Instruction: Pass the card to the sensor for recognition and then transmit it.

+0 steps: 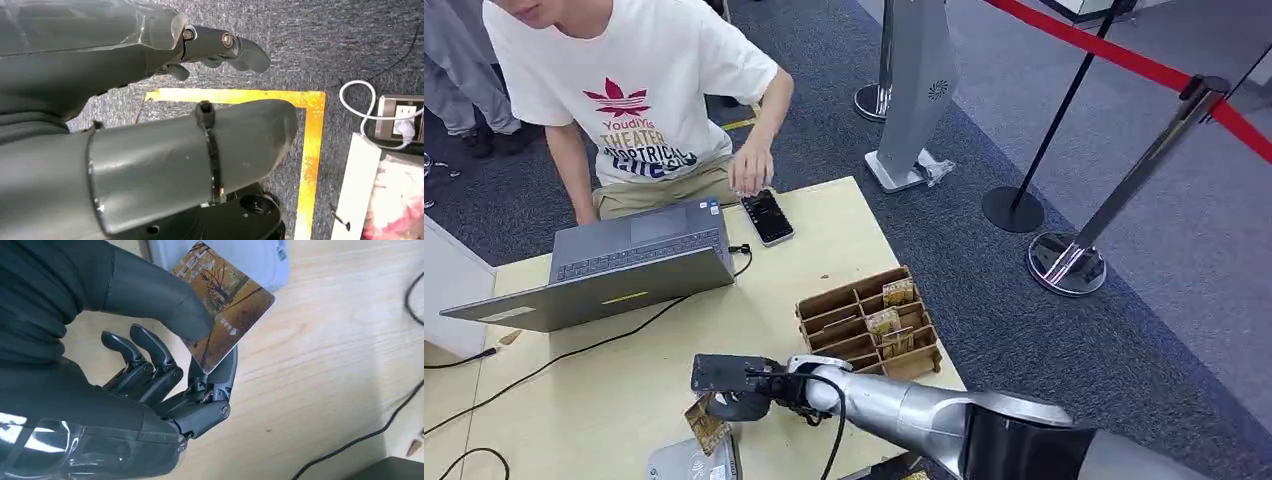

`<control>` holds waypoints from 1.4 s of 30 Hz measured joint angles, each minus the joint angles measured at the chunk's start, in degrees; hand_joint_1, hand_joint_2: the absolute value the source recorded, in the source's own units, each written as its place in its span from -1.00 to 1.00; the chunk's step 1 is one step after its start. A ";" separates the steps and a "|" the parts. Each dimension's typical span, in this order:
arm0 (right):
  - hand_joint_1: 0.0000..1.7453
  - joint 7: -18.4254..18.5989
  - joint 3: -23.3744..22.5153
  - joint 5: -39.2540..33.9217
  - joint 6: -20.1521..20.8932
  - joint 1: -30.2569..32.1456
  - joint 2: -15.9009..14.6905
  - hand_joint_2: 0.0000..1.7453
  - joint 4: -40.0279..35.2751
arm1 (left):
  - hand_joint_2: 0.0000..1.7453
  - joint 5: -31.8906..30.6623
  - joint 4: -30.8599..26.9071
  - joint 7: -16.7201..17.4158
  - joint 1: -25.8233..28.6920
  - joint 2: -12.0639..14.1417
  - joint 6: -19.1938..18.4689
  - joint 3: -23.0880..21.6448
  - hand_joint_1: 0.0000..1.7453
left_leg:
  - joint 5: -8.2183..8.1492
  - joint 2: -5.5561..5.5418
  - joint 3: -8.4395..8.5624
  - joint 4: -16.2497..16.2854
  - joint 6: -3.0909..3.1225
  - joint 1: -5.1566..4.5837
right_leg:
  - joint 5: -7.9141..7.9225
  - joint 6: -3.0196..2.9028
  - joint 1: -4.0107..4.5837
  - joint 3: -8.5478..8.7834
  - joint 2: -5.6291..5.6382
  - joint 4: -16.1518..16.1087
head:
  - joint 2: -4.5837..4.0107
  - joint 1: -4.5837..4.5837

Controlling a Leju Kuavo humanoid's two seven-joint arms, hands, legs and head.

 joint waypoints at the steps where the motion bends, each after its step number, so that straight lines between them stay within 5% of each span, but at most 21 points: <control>1: 1.00 0.24 0.15 0.76 -0.33 -0.18 0.15 1.00 0.00 | -1.00 0.02 0.00 0.02 -0.01 0.00 0.07 0.00 -1.00 | 0.00 0.00 0.00 0.00 0.00 0.00 | 0.00 0.00 0.00 0.00 0.00 0.00 | 0.00 0.00; 8: 1.00 3.62 2.47 11.90 -2.56 -1.48 1.51 1.00 -0.61 | -1.00 0.09 0.00 0.11 -0.01 0.00 0.31 0.00 -1.00 | 0.00 0.00 0.00 0.00 0.00 0.00 | 0.00 0.00 0.00 0.00 0.01 0.00 | 0.00 0.00; 17: 1.00 5.92 5.68 17.42 0.79 -3.23 2.91 1.00 -0.77 | -1.00 -0.09 0.00 0.61 -0.01 0.04 -0.22 0.00 -1.00 | 0.00 0.00 0.01 0.00 0.00 0.00 | 0.00 0.00 0.00 0.01 0.00 0.00 | 0.00 0.00; 42: 1.00 4.94 9.86 15.34 3.96 -4.08 4.90 1.00 3.98 | -1.00 0.20 0.00 0.81 0.00 0.07 -0.35 0.00 -1.00 | 0.00 0.00 0.02 0.00 0.00 0.00 | 0.00 0.00 0.00 0.00 0.00 0.00 | 0.00 0.00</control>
